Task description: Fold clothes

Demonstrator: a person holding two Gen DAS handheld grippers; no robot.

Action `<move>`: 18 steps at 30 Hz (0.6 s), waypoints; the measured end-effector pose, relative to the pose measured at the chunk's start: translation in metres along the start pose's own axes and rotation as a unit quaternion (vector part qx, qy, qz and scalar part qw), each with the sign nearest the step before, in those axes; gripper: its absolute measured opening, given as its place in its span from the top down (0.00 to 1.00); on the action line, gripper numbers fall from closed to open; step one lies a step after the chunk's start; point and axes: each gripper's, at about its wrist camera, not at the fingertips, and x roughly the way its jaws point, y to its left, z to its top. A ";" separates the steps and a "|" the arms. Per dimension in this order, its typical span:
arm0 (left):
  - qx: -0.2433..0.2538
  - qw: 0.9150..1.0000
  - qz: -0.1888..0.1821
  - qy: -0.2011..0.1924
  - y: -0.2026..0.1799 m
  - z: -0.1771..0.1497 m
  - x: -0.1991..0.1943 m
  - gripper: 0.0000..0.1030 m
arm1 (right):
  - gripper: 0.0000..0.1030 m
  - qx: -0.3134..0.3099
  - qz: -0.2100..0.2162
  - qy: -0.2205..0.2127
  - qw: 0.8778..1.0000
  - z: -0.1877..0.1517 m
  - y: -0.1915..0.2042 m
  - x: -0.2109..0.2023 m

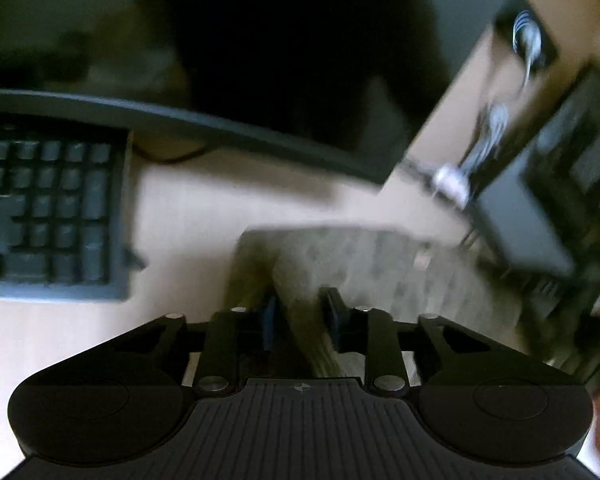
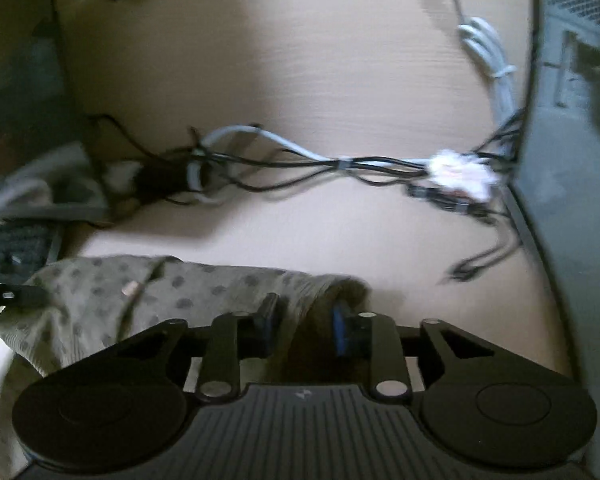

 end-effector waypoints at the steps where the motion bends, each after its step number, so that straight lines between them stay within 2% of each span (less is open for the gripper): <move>1: 0.012 1.000 0.004 0.011 0.000 -0.008 -0.005 0.61 | 0.63 -0.003 -0.010 0.000 1.000 -0.006 -0.007 -0.007; 3: 0.027 0.999 0.004 0.029 0.002 -0.024 -0.014 0.58 | 0.45 -0.004 -0.025 0.001 1.000 -0.020 -0.022 -0.022; 6: -0.041 0.997 -0.062 0.029 0.017 -0.036 -0.028 0.43 | 0.42 0.039 0.002 0.013 0.999 -0.038 -0.037 -0.037; 8: -0.083 0.992 -0.090 0.013 0.022 -0.035 -0.029 0.33 | 0.38 0.061 0.024 0.017 0.998 -0.045 -0.039 -0.037; 10: -0.099 0.991 -0.092 0.004 0.016 -0.028 -0.021 0.29 | 0.37 0.070 0.037 0.014 0.997 -0.048 -0.031 -0.028; 13: -0.114 0.990 -0.078 -0.003 0.008 -0.019 -0.006 0.30 | 0.37 0.080 0.060 0.005 0.995 -0.046 -0.017 -0.009; 14: -0.117 0.991 -0.070 -0.005 0.006 -0.018 -0.001 0.40 | 0.48 0.076 0.062 0.005 0.995 -0.045 -0.012 -0.002; 15: -0.114 0.992 -0.060 -0.006 0.003 -0.016 0.001 0.54 | 0.74 0.067 0.060 0.008 0.996 -0.044 -0.005 0.005; 16: -0.111 0.992 -0.050 -0.007 0.000 -0.015 0.002 0.85 | 0.80 0.058 0.054 0.011 0.997 -0.043 0.001 0.009; 18: -0.100 0.994 -0.038 -0.013 -0.008 -0.014 0.000 0.87 | 0.87 0.040 0.036 -0.004 0.999 -0.043 0.011 -0.006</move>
